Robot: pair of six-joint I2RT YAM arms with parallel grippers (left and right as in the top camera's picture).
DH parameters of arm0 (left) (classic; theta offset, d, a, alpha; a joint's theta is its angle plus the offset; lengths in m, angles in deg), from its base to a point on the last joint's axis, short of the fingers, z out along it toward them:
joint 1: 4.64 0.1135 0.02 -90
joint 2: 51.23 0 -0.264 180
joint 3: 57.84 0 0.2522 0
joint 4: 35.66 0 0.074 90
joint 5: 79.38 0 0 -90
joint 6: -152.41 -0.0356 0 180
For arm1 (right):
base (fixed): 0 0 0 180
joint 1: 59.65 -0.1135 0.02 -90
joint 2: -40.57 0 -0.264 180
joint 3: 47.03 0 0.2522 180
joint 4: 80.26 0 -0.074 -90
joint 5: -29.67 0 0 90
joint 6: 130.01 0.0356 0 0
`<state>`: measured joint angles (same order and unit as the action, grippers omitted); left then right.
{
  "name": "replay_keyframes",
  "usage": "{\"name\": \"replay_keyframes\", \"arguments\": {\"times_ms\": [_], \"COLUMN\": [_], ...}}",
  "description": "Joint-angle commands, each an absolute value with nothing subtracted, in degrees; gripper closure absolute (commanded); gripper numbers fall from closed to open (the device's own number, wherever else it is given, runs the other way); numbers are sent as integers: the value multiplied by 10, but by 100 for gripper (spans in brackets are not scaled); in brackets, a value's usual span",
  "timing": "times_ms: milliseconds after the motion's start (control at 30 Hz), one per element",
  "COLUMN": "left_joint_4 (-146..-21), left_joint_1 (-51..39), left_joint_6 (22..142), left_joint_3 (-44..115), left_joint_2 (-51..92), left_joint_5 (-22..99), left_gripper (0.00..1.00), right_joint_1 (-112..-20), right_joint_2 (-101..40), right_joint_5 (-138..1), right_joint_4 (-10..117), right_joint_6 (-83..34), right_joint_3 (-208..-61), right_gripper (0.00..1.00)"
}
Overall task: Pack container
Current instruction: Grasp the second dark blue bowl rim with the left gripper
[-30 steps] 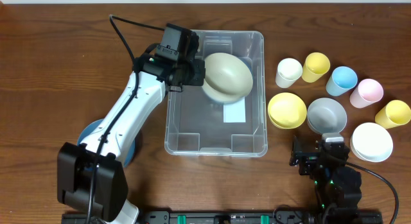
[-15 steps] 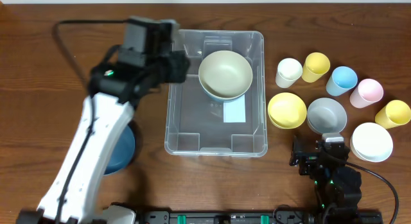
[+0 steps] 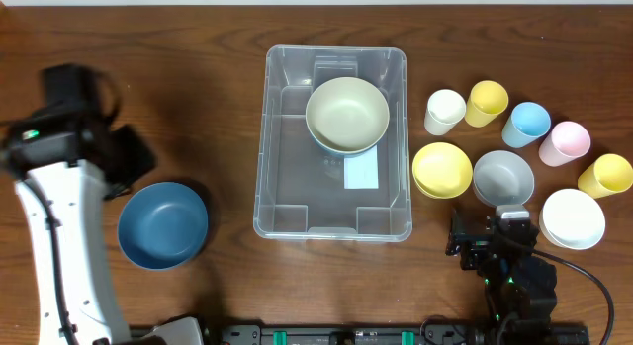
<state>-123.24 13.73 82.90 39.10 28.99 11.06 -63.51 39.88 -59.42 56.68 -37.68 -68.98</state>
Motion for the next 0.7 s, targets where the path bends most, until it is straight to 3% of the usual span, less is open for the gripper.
{"name": "replay_keyframes", "arguments": {"times_ms": [0,100,167,467,667], "left_joint_4": [-1237,-1222,-1199,-1043,-987], "left_joint_1": [213,280,316,350,351], "left_joint_6": [843,869,883,880,880], "left_joint_3": [361,324,290,111,27], "left_joint_2": [285,285,285,285,285], "left_joint_5": [95,95,97,117,116], "left_gripper": [53,35,30,26,32], "right_joint_1": [-630,-630,-630,-630,-630], "right_joint_2": [402,402,402,402,402], "right_joint_5": [-593,-592,-593,-592,-593], "right_joint_4": [566,566,566,566,566], "right_joint_6": [-373,-373,-373,-373,-373], "right_joint_3": [-688,-688,-688,-688,-688], "right_gripper": [1,1,1,1,1]}}
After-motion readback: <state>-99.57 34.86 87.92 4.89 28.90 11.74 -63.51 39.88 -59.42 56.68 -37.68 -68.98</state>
